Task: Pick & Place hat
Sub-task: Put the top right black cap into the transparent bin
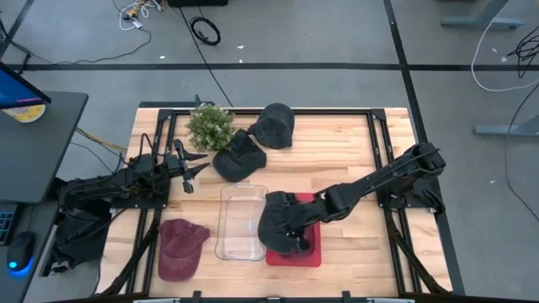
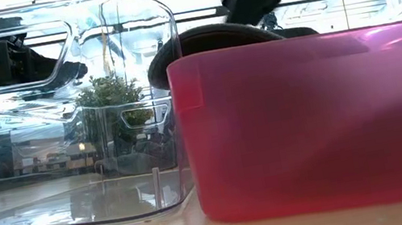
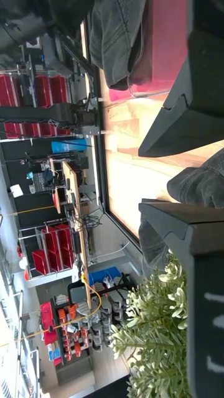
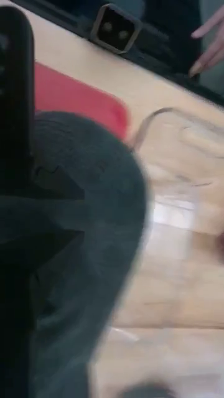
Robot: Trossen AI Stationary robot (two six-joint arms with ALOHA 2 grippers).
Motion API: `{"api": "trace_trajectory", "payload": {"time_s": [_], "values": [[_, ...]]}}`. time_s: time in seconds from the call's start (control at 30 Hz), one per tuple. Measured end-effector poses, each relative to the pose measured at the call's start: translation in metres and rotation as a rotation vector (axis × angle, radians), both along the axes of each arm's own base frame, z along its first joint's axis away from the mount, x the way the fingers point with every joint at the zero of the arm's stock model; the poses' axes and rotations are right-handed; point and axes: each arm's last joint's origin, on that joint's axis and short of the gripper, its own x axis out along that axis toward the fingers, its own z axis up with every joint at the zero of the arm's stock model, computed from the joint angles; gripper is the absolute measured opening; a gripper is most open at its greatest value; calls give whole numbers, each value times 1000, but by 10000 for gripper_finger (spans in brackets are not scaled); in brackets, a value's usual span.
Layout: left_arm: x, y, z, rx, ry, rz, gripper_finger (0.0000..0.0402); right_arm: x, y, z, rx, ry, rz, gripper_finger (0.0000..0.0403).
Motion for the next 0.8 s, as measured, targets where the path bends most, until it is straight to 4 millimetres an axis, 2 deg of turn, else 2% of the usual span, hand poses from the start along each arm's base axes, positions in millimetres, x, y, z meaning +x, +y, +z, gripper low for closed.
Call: {"api": "trace_trajectory", "payload": {"time_s": [0.37, 0.5, 0.7, 0.8], "values": [[0, 0, 0, 0, -1, 0, 133, -20, -4, -13, 84, 290, -2, 94], [0, 0, 0, 0, 0, 0, 133, -22, -3, -12, 130, 325, 33, 94], [0, 0, 0, 0, 0, 0, 133, -21, -4, -13, 111, 316, 73, 94], [0, 0, 0, 0, 0, 0, 133, -22, -7, -6, 114, 296, 72, 94]]}}
